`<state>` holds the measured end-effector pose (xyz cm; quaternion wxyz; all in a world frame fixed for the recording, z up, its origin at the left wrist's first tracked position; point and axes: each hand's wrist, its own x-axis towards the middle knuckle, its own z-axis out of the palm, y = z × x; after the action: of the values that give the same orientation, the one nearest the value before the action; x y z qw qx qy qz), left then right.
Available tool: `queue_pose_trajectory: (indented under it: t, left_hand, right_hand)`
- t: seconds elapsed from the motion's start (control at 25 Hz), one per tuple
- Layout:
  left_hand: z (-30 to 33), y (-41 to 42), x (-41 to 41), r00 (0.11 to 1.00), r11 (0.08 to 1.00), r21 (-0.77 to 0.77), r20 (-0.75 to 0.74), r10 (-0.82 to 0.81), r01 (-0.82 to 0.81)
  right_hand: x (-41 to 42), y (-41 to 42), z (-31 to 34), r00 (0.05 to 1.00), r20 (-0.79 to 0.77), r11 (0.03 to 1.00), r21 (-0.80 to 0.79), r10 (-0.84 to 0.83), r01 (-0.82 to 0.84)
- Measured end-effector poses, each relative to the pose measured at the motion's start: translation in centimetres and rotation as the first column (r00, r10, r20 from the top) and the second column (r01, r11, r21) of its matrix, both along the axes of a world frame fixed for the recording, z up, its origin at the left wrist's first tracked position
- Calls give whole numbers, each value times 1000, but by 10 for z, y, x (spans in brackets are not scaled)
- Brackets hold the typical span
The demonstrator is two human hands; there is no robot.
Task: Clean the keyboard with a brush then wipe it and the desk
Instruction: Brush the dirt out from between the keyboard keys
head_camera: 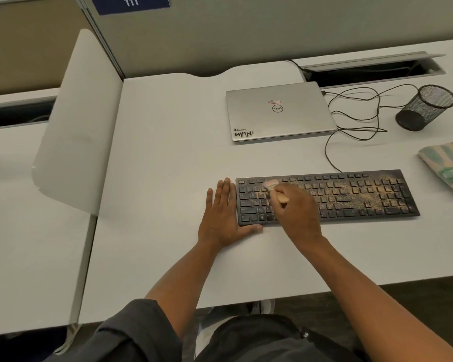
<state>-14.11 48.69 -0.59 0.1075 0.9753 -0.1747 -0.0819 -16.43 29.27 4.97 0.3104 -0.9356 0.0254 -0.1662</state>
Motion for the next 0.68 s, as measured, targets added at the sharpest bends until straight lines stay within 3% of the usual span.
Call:
queue_pose_trajectory:
  t: [0.08,0.24,0.48,0.68]
  left_hand:
    - [1,0,0,1000,1000,-1,-4,3,-3]
    - [2,0,0,1000,1000,20,-1,0,0]
    - [0,0,1,1000,1000,25,-10,1,0]
    - [3,-1,0,1000,999,42,-13,0,1]
  right_hand:
    - [-3,0,-1,999,23,999,29,-28,27]
    - [-17,26,-7,993,7,991,66,116,-116]
    - [-7,-2,1,994,35,994,58,-99,97]
    - [-6,29,-1,995,17,992,69,101,-102]
